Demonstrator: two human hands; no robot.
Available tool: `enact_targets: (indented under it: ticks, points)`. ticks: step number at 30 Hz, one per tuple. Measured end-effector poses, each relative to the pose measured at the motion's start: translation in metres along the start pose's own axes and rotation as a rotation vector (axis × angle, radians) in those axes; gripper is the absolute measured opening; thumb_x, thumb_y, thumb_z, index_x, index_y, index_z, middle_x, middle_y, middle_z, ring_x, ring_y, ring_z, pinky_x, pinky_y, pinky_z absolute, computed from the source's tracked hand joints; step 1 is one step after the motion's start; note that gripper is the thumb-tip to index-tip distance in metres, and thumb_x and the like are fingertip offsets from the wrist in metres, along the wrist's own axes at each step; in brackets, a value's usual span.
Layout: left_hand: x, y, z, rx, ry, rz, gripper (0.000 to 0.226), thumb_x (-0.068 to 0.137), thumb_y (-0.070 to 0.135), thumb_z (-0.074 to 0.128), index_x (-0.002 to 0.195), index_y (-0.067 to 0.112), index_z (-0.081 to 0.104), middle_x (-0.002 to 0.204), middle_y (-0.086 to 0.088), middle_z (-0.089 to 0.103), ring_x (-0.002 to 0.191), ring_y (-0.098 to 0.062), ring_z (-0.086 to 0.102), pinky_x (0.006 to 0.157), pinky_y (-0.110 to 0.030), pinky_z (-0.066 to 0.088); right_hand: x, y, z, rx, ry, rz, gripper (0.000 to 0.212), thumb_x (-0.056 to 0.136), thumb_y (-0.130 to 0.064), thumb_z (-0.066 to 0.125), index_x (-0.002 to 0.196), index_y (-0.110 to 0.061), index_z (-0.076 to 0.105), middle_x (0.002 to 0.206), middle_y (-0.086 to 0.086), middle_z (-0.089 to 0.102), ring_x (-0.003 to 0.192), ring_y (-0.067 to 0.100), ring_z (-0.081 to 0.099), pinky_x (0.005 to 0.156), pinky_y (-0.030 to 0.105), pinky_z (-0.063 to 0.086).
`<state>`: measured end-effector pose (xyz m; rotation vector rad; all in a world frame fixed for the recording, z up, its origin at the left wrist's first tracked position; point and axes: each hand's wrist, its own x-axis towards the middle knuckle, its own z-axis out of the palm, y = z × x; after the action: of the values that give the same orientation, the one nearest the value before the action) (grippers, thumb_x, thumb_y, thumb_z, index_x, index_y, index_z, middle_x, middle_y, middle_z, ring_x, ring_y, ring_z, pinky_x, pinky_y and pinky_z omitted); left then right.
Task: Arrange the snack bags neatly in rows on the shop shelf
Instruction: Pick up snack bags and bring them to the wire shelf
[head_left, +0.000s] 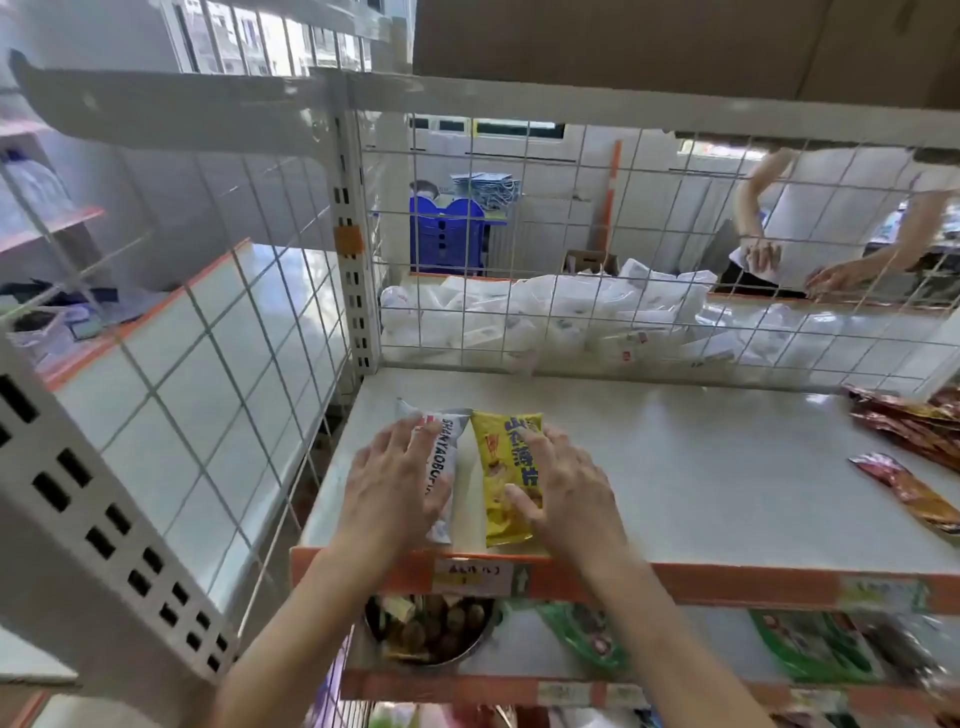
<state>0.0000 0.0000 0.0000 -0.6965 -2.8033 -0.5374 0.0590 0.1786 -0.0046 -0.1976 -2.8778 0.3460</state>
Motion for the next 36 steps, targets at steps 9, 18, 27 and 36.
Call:
enact_targets:
  ticks: [9, 18, 27, 36]
  points:
    - [0.026, -0.006, 0.036, 0.031, -0.209, -0.178, 0.084, 0.08, 0.056, 0.057, 0.144, 0.032, 0.007, 0.153, 0.001, 0.003, 0.132, -0.029, 0.027, 0.103, -0.044, 0.032, 0.032, -0.009, 0.03, -0.018, -0.222, 0.17, 0.087, 0.08, -0.068, 0.047, 0.147, -0.031, 0.004, 0.154, 0.012, 0.007, 0.133, 0.034, 0.029, 0.105, 0.044, 0.032]
    - [0.029, -0.005, 0.03, -0.034, -0.166, -0.223, 0.075, 0.08, 0.039, 0.06, 0.142, 0.031, 0.017, 0.144, 0.001, 0.016, 0.113, -0.028, 0.042, 0.088, -0.038, 0.042, 0.037, -0.01, 0.027, 0.063, -0.173, 0.212, 0.079, 0.082, -0.042, 0.058, 0.145, -0.033, 0.011, 0.138, 0.017, 0.028, 0.119, 0.033, 0.041, 0.095, 0.04, 0.042]
    - [0.002, 0.0, 0.009, -0.228, -0.015, -0.096, 0.072, 0.079, 0.03, 0.064, 0.14, 0.032, 0.026, 0.139, 0.008, 0.026, 0.11, -0.02, 0.047, 0.078, -0.035, 0.047, -0.008, 0.007, -0.004, 0.198, -0.023, 0.242, 0.071, 0.081, -0.031, 0.061, 0.14, -0.036, 0.023, 0.118, 0.005, 0.037, 0.102, 0.024, 0.051, 0.085, 0.034, 0.048]
    - [-0.041, 0.008, -0.007, -0.369, -0.064, 0.17, 0.077, 0.074, 0.025, 0.072, 0.139, 0.037, 0.033, 0.139, 0.014, 0.028, 0.105, -0.019, 0.055, 0.074, -0.043, 0.055, -0.125, 0.023, -0.039, 0.227, 0.134, 0.393, 0.072, 0.081, -0.03, 0.063, 0.139, -0.044, 0.023, 0.115, -0.006, 0.035, 0.096, 0.015, 0.052, 0.074, 0.035, 0.054]
